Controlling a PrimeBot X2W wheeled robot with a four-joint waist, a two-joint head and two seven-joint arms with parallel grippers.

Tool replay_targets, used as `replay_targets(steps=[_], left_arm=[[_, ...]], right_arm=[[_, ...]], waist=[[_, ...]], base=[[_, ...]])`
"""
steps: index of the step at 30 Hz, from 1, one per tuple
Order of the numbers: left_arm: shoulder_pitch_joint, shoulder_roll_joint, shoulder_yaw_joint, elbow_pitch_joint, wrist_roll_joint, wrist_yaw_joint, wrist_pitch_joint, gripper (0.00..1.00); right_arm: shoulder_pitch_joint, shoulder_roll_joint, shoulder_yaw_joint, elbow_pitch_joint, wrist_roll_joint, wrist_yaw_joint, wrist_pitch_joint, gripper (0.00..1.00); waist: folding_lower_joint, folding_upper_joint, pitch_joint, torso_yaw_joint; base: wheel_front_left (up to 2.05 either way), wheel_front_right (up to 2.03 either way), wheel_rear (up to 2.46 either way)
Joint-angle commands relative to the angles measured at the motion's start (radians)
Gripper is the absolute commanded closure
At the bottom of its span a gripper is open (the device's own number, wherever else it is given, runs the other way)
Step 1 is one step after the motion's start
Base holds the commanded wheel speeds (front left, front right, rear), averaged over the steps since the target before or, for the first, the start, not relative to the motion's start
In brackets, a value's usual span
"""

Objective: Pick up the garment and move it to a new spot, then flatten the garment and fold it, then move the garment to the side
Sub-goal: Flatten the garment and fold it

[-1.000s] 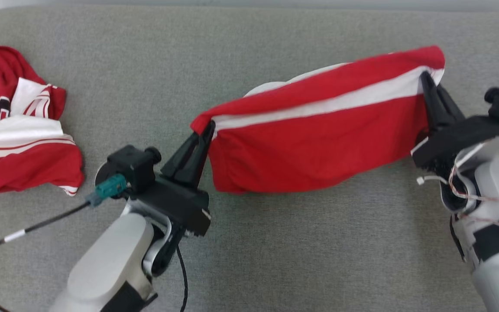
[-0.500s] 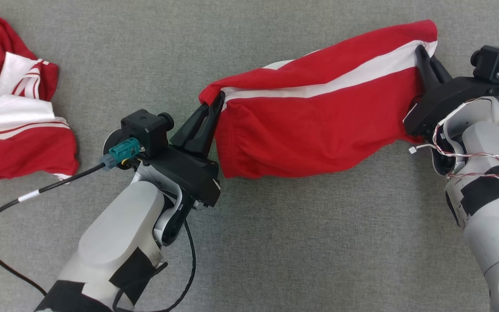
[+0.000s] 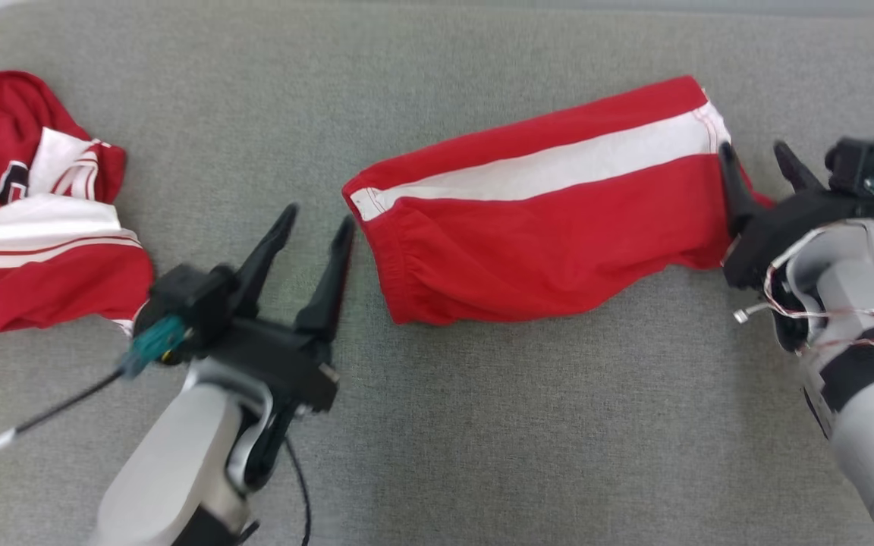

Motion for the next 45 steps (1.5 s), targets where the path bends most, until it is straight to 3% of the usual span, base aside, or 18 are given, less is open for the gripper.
replay_targets(steps=[1, 7, 14, 22, 24, 38, 45], left_arm=[[0.061, 0.006, 0.052, -0.037, 0.039, 0.001, -0.003, 0.0], [0.214, -0.026, 0.251, -0.186, 0.206, 0.002, -0.003, 0.0], [0.347, -0.091, 0.404, -0.301, 0.324, 0.002, -0.003, 0.0], [0.426, -0.133, 0.46, -0.348, 0.345, 0.001, -0.003, 0.0], [0.431, -0.137, 0.455, -0.35, 0.352, 0.001, -0.003, 0.0], [0.5, -0.128, 0.427, -0.327, 0.382, 0.001, -0.003, 0.0], [0.575, -0.117, 0.445, -0.327, 0.388, 0.001, -0.003, 0.0]], right_arm=[[0.025, -0.016, 0.01, 0.008, 0.018, 0.001, 0.002, 0.0], [0.044, -0.041, 0.029, 0.033, 0.053, 0.001, 0.014, 0.0], [0.036, -0.05, 0.037, 0.074, 0.072, 0.001, 0.025, 0.0], [0.04, -0.055, 0.038, 0.15, 0.094, 0.001, 0.062, 0.0], [0.049, -0.046, 0.035, 0.157, 0.109, 0.001, 0.075, 1.0], [0.203, -0.072, 0.057, 0.024, 0.236, 0.0, -0.004, 1.0], [0.404, -0.191, 0.057, -0.089, 0.333, 0.0, -0.022, 1.0]], waist=[[0.0001, 0.0, -0.024, 0.009], [0.0001, 0.0, -0.027, 0.04], [0.0001, 0.0, -0.026, 0.075], [0.0001, 0.0, -0.025, 0.103], [0.0001, 0.0, -0.027, 0.104], [0.0001, 0.0, -0.153, 0.022], [0.0001, 0.0, -0.237, -0.036]], base=[[0.0, 0.0, 0.0], [0.0, 0.0, 0.0], [0.0, 0.0, 0.0], [0.0, 0.0, 0.0], [0.0, 0.0, 0.0], [0.0, 0.0, 0.0], [0.0, 0.0, 0.0]])
